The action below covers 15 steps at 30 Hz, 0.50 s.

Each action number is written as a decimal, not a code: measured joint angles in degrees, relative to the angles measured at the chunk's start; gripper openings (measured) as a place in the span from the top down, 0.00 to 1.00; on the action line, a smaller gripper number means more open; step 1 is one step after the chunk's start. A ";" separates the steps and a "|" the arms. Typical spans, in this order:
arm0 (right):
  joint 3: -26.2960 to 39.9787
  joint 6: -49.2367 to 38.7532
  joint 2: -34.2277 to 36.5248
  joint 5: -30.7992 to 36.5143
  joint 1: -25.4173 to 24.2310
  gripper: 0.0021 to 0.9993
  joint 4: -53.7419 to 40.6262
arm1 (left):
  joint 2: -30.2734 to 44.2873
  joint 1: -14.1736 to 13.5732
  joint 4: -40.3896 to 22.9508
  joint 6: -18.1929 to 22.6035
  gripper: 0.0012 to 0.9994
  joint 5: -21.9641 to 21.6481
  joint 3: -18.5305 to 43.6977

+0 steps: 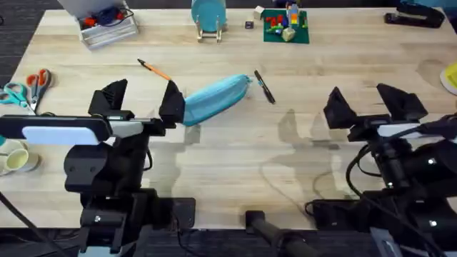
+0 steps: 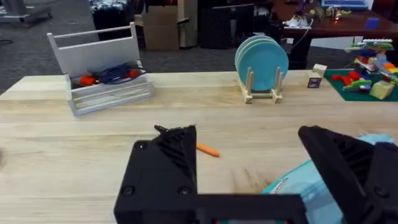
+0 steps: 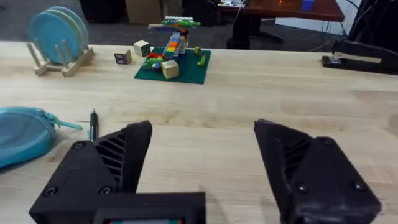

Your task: Unzip the bag, pick up the pens from the table one at a time and place them inside, then zip the bag closed.

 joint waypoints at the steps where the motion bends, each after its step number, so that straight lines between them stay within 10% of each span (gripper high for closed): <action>1: 0.00 -0.02 -0.01 0.03 0.00 0.00 0.00 | 0.00 0.02 0.02 0.00 0.01 0.00 0.00; 15: 1.99 0.07 0.74 3.24 -0.11 0.00 -2.29 | 0.52 0.01 -7.44 -3.26 0.01 0.24 4.68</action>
